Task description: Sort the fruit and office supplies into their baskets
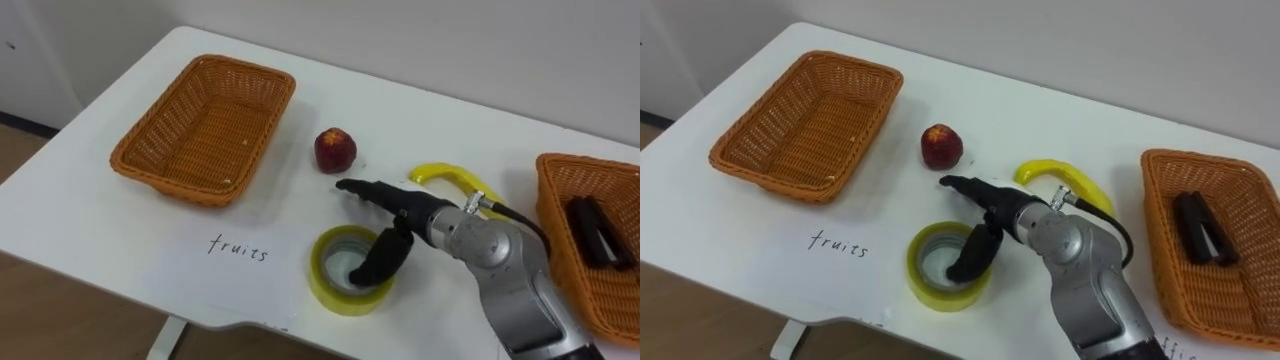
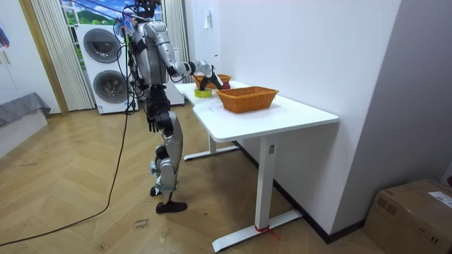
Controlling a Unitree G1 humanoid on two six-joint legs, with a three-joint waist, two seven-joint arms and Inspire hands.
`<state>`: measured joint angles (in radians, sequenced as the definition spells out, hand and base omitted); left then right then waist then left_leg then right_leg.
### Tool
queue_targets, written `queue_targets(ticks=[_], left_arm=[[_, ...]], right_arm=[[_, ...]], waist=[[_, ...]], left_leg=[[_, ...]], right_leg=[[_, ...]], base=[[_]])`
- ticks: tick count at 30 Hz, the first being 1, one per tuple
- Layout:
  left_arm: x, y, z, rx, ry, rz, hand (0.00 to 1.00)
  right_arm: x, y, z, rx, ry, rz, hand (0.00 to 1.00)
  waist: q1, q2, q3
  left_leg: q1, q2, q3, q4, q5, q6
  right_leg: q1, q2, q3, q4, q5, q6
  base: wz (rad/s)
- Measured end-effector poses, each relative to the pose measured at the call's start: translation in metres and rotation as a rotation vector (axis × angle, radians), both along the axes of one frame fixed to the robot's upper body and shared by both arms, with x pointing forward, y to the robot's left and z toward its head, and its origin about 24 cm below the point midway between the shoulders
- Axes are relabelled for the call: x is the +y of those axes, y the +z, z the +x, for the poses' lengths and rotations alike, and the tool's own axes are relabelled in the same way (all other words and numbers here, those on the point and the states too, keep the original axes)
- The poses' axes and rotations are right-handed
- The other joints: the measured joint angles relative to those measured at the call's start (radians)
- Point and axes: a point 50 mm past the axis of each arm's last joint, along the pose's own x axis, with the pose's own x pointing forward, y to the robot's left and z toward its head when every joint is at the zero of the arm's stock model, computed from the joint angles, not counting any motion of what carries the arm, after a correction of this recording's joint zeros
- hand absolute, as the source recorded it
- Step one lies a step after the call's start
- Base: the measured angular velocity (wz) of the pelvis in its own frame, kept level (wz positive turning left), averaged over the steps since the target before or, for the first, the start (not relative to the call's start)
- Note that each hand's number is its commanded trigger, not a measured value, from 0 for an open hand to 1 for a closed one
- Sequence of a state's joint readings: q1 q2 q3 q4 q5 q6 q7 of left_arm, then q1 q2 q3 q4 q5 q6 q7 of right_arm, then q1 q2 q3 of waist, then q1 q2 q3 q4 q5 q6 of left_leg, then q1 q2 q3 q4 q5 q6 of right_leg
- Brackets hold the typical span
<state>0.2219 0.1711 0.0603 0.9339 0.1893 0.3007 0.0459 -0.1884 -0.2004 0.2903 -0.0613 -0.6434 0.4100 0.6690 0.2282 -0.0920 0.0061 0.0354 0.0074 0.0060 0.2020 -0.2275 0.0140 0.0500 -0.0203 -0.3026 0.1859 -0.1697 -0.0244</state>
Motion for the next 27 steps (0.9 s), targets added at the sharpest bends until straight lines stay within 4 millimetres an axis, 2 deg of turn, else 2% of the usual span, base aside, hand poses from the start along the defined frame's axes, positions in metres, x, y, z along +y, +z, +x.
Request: queue_targets(ticks=[5, 6, 7, 8, 9, 21, 27], left_arm=[[0.001, 0.000, 0.000, -0.002, 0.007, 0.003, 0.00], [0.002, 0.000, 0.000, -0.002, 0.010, 0.004, 0.00], [0.002, 0.001, 0.000, -0.003, 0.014, 0.006, 0.00], [0.002, 0.001, -0.001, -0.002, 0.015, 0.007, 0.00], [0.002, 0.001, -0.001, -0.002, 0.015, 0.007, 0.00], [0.003, 0.002, 0.012, -0.034, 0.008, 0.040, 0.00], [0.003, 0.003, 0.023, -0.070, -0.002, 0.038, 0.00]], right_arm=[[0.000, 0.003, 0.000, 0.002, 0.014, -0.040, 0.00], [0.000, 0.003, 0.000, 0.000, 0.015, -0.046, 0.04], [0.000, 0.004, 0.000, -0.001, 0.018, -0.054, 0.31], [0.000, 0.004, 0.000, 0.000, 0.018, -0.057, 0.81], [-0.001, 0.004, 0.000, 0.000, 0.018, -0.059, 1.00], [-0.002, 0.007, 0.004, -0.047, 0.011, -0.181, 1.00], [-0.002, 0.003, 0.003, -0.002, 0.015, -0.210, 1.00]], waist=[[0.002, -0.004, -0.0015], [0.002, -0.004, -0.0024], [0.002, -0.005, -0.0027], [0.002, -0.004, -0.0033], [0.001, -0.004, -0.0033], [0.006, -0.005, -0.0030], [0.026, -0.011, -0.0030]], left_leg=[[-0.006, -0.001, -0.001, 0.002, 0.000, 0.001], [-0.008, -0.001, -0.002, 0.002, 0.000, 0.001], [-0.009, 0.000, -0.002, 0.002, 0.001, 0.001], [-0.008, 0.000, -0.002, 0.002, 0.001, 0.001], [-0.008, 0.000, -0.002, 0.002, 0.001, 0.001], [0.002, -0.001, 0.002, -0.001, 0.001, 0.002], [0.012, 0.001, 0.013, -0.011, 0.002, 0.002]], right_leg=[[-0.005, 0.000, 0.000, 0.001, 0.000, 0.000], [-0.008, 0.000, 0.000, 0.001, 0.000, 0.000], [-0.009, 0.000, 0.000, 0.001, 0.000, 0.000], [-0.007, 0.001, 0.000, 0.001, 0.000, 0.000], [-0.007, 0.001, 0.000, 0.001, 0.000, 0.000], [0.000, 0.000, 0.001, 0.002, 0.000, 0.000], [0.002, 0.001, 0.002, 0.001, 0.000, 0.000]], base=[[0.00], [0.00], [0.00], [0.00], [0.00], [0.01], [-0.05]])
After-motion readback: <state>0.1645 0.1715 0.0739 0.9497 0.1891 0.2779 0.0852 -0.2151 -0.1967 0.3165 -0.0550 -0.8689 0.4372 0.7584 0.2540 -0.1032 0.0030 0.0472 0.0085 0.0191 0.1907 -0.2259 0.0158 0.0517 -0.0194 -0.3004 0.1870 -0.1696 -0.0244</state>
